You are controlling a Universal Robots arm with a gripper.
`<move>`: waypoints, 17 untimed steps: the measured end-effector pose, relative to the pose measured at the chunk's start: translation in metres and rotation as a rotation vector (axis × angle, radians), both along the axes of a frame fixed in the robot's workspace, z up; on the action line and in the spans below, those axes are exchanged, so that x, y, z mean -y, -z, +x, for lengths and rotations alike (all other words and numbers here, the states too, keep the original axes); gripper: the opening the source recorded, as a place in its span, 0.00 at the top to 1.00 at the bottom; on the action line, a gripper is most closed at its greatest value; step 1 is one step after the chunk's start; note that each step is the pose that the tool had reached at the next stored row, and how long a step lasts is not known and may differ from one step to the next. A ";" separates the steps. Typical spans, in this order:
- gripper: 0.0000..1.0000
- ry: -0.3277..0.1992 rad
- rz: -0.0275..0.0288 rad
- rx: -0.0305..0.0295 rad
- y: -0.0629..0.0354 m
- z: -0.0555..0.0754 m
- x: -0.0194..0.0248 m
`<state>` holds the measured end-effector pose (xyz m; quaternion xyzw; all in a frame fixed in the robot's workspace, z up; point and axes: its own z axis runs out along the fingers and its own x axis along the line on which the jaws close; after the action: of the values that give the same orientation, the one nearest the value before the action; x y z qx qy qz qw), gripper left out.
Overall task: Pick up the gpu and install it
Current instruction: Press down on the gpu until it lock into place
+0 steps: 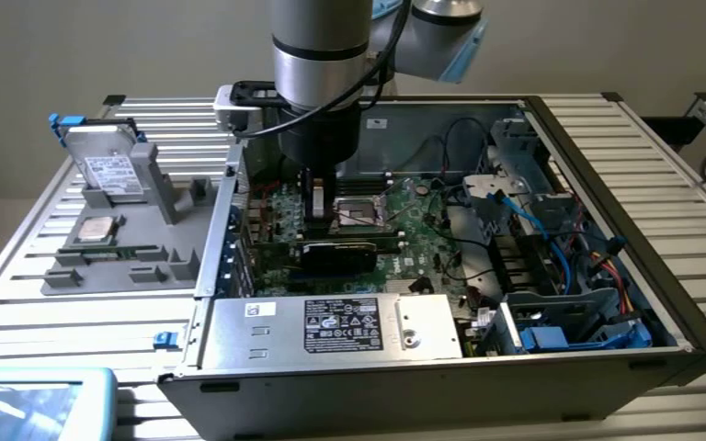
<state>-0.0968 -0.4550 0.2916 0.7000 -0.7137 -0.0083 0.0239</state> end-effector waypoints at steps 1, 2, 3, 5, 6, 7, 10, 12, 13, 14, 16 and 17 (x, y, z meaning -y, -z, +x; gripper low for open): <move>0.88 0.000 -0.0002 -0.0001 0.0000 0.000 0.0000; 0.88 0.000 -0.0007 0.0012 0.0004 -0.001 -0.0001; 0.88 0.000 -0.0013 0.0034 0.0014 -0.003 -0.0005; 0.88 0.001 -0.0015 0.0073 0.0037 -0.006 -0.0013; 0.88 0.002 -0.0014 0.0092 0.0048 -0.007 -0.0018; 0.88 0.003 -0.0016 0.0110 0.0057 -0.007 -0.0022; 0.88 0.009 -0.0015 0.0161 0.0087 -0.008 -0.0033; 0.88 0.013 -0.0014 0.0187 0.0110 -0.009 -0.0040; 0.88 0.015 -0.0014 0.0194 0.0119 -0.010 -0.0045; 0.88 0.017 -0.0015 0.0198 0.0126 -0.011 -0.0049; 0.88 0.021 -0.0017 0.0200 0.0138 -0.013 -0.0060; 0.88 0.022 -0.0017 0.0200 0.0144 -0.014 -0.0063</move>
<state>-0.1104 -0.4487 0.2772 0.6920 -0.7217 -0.0010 0.0172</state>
